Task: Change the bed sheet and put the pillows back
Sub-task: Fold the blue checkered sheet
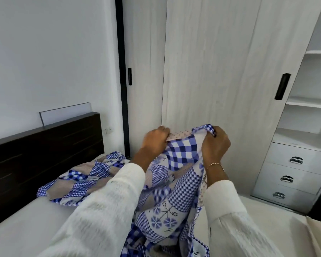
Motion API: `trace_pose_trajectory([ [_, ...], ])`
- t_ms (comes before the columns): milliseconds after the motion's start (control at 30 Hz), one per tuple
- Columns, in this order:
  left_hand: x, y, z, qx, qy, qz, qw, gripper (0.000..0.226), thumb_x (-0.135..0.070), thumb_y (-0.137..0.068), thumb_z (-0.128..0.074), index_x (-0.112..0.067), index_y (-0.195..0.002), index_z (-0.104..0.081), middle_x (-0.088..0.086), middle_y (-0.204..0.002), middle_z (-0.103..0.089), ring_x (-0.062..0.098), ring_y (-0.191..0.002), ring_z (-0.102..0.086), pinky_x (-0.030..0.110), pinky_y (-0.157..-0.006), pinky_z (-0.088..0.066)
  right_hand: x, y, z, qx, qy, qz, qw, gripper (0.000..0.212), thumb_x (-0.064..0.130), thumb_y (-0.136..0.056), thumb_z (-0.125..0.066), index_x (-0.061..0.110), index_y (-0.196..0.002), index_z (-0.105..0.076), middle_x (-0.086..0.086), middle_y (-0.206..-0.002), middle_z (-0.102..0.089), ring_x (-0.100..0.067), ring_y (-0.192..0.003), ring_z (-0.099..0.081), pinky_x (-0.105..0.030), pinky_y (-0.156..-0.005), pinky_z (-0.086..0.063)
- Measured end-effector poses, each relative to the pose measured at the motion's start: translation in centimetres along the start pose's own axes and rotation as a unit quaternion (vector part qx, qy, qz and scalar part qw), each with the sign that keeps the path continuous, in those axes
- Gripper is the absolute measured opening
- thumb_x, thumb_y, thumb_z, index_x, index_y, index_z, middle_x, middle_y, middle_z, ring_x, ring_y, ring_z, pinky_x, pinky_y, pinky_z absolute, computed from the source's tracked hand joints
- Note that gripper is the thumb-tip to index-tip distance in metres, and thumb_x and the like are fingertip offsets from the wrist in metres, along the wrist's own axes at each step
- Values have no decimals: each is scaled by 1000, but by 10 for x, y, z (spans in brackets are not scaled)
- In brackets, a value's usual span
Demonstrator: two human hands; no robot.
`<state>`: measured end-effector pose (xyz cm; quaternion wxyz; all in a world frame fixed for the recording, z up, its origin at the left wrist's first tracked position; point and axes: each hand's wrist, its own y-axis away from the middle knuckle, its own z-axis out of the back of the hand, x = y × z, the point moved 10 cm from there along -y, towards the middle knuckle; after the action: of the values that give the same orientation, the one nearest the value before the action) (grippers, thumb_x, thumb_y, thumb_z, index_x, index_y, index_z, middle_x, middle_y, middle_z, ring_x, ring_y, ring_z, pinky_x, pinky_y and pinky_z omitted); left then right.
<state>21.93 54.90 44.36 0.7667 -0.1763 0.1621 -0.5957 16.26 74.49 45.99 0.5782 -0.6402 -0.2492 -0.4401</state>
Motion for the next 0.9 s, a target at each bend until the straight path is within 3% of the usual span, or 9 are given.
trace_pose_trajectory([
  [167,73,31,-30,70,-49,176,981,27,-2,-90,-45,-1,-114,-58,19,-119,-58,36,-110,-56,39,-89,-45,-17,-11,45,-99,-17,-62,993,25,-3,-88,-45,-7,-102,-65,-24,-104,-65,-35,-95,-59,-24,-67,-34],
  [267,100,40,-34,56,19,244,968,26,-5,-92,-43,2,-111,-59,24,-116,-60,39,-108,-57,40,-88,-45,-27,-21,55,-71,6,-101,992,26,1,-88,-46,-4,-106,-64,-22,-110,-64,-35,-102,-58,-30,-78,-38],
  [400,29,18,-30,40,272,84,958,18,-28,-88,-61,-12,-94,-60,8,-87,-63,22,-80,-60,32,-71,-45,-21,-19,40,11,43,-86,995,24,6,-88,-51,5,-107,-67,-15,-111,-66,-29,-101,-60,-25,-75,-40],
  [467,-19,18,-29,66,315,12,947,54,-54,-72,-71,-16,-108,-59,0,-93,-62,14,-82,-58,29,-74,-48,-11,-16,35,24,48,-58,997,21,10,-87,-55,9,-103,-68,-11,-107,-68,-26,-97,-61,-21,-71,-38],
  [533,-53,20,-32,59,262,-47,962,77,-63,-63,-72,-17,-123,-54,2,-108,-63,18,-92,-60,30,-80,-49,-2,-15,32,27,76,-29,996,19,14,-87,-57,13,-101,-69,-8,-105,-69,-25,-94,-61,-21,-69,-36],
  [600,-72,22,-36,7,171,-92,981,69,-47,-77,-69,-13,-133,-46,9,-121,-60,27,-102,-59,35,-82,-47,2,-16,30,32,112,-3,993,18,21,-87,-59,15,-99,-70,-7,-103,-70,-26,-92,-62,-21,-68,-37],
  [733,-54,20,-38,-60,89,-6,994,58,-15,-89,-54,-11,-141,-29,12,-131,-48,30,-111,-52,37,-84,-46,-2,-16,29,33,177,11,984,26,36,-87,-61,12,-88,-71,-9,-87,-70,-26,-76,-61,-24,-63,-39],
  [833,-32,24,-45,-46,-29,29,998,64,-14,-87,-57,-15,-140,-22,10,-137,-35,28,-120,-40,34,-91,-43,-11,-15,33,14,187,-24,982,37,43,-87,-58,10,-73,-66,-10,-72,-63,-25,-66,-55,-24,-59,-35],
  [900,-14,29,-52,-36,-44,40,998,67,-23,-83,-63,-17,-137,-23,9,-139,-32,27,-123,-37,36,-95,-41,-11,-15,31,8,198,-30,980,41,46,-86,-57,8,-72,-65,-8,-68,-58,-24,-65,-53,-25,-59,-34],
])
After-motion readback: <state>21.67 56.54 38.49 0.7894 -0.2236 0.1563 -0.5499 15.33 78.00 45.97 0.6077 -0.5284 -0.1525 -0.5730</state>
